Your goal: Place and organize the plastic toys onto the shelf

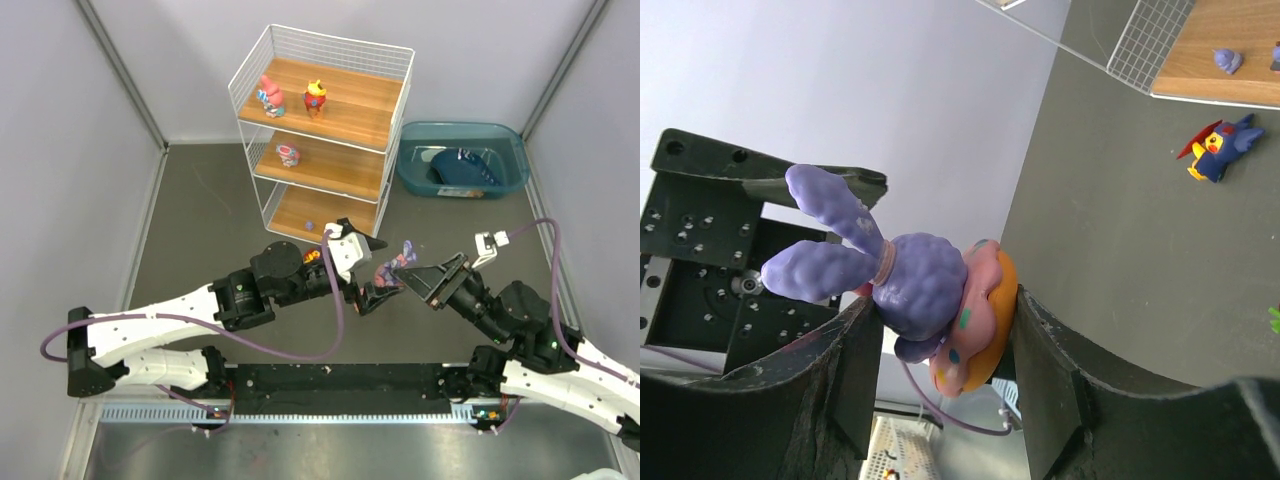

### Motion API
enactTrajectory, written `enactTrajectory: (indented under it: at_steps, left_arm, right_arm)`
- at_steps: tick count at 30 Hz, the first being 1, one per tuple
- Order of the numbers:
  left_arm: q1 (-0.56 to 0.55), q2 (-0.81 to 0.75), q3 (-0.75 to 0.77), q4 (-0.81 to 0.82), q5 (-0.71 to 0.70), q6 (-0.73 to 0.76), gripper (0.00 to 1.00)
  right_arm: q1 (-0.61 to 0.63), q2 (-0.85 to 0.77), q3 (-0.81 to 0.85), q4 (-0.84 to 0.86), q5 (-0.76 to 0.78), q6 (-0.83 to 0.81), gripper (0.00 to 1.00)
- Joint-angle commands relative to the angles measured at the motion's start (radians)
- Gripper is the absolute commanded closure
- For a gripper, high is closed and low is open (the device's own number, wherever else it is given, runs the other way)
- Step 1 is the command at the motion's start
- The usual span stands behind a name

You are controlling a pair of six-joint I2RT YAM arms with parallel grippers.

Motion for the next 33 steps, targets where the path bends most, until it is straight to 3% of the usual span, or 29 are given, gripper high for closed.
enactTrajectory:
  at_steps: [1, 20, 28, 33]
  left_arm:
    - [-0.003, -0.002, -0.013, 0.05, -0.028, 0.004, 0.1]
    - [-0.003, 0.053, -0.012, 0.056, -0.011, 0.015, 0.12]
    - [-0.003, 0.053, -0.023, 0.053, -0.011, 0.01, 0.19]
    - [-0.003, 0.053, -0.04, 0.055, -0.007, -0.001, 0.14]
  right_arm:
    - [-0.008, -0.019, 0.037, 0.056, 0.01, -0.023, 0.99]
    - [-0.008, -0.038, 0.036, 0.061, 0.012, -0.027, 0.99]
    - [-0.008, -0.041, 0.036, 0.059, 0.015, -0.032, 0.99]
    - [-0.008, -0.05, 0.036, 0.059, 0.019, -0.035, 0.99]
